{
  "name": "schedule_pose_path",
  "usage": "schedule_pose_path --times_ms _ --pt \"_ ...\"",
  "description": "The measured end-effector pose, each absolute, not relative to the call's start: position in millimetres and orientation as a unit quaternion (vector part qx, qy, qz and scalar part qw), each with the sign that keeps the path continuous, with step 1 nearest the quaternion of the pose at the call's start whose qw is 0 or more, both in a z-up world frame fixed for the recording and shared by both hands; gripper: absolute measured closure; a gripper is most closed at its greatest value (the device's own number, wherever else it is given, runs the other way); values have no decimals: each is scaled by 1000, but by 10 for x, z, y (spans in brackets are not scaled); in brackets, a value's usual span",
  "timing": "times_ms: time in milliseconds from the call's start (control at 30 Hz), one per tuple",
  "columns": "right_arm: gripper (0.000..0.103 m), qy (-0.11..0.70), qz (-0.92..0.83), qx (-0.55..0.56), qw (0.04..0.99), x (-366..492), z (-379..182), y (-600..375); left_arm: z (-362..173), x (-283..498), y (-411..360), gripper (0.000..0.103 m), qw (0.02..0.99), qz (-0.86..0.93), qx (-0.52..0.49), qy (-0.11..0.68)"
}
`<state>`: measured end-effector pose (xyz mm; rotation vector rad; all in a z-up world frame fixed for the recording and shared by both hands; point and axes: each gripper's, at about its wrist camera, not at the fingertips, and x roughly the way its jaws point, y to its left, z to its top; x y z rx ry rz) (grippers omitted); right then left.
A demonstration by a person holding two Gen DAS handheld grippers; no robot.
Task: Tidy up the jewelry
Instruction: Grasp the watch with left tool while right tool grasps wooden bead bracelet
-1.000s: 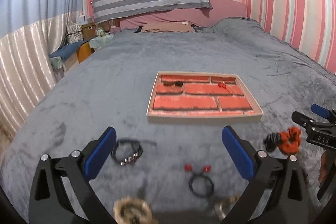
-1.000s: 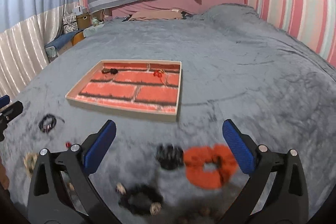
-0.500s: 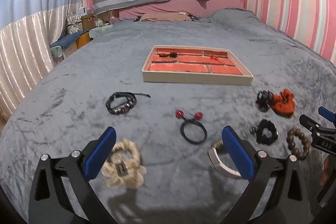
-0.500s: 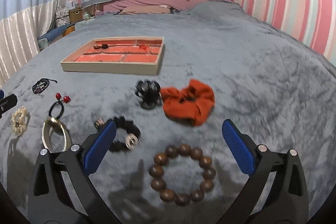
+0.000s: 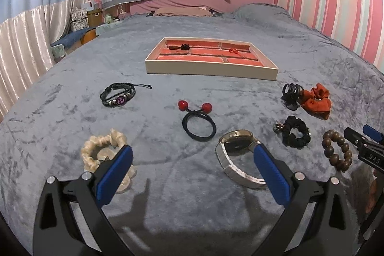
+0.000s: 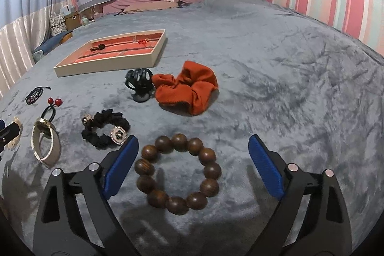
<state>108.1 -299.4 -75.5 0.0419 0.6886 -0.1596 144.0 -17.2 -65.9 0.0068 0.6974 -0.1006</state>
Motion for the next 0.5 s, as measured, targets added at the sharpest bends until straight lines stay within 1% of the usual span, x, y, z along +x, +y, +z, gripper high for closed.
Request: schedule_pose_path --times_ms 200,333,433,467,500 --pt "21 347 -88 28 933 1087 -810 -3090 -698 1480 -214 5 939 -58 -1 340" --pt "32 363 -92 41 926 1130 -901 -3180 -745 1536 -283 5 937 -66 4 344" --pt "37 373 -95 44 922 1167 -958 -3207 -777 1572 -327 6 935 -69 9 348" --pt "38 376 -96 44 921 1175 -973 -3210 -786 1580 -336 9 934 -71 10 349" --pt "40 381 -99 43 918 1191 -995 -3212 -801 1594 -349 14 933 -73 11 352"
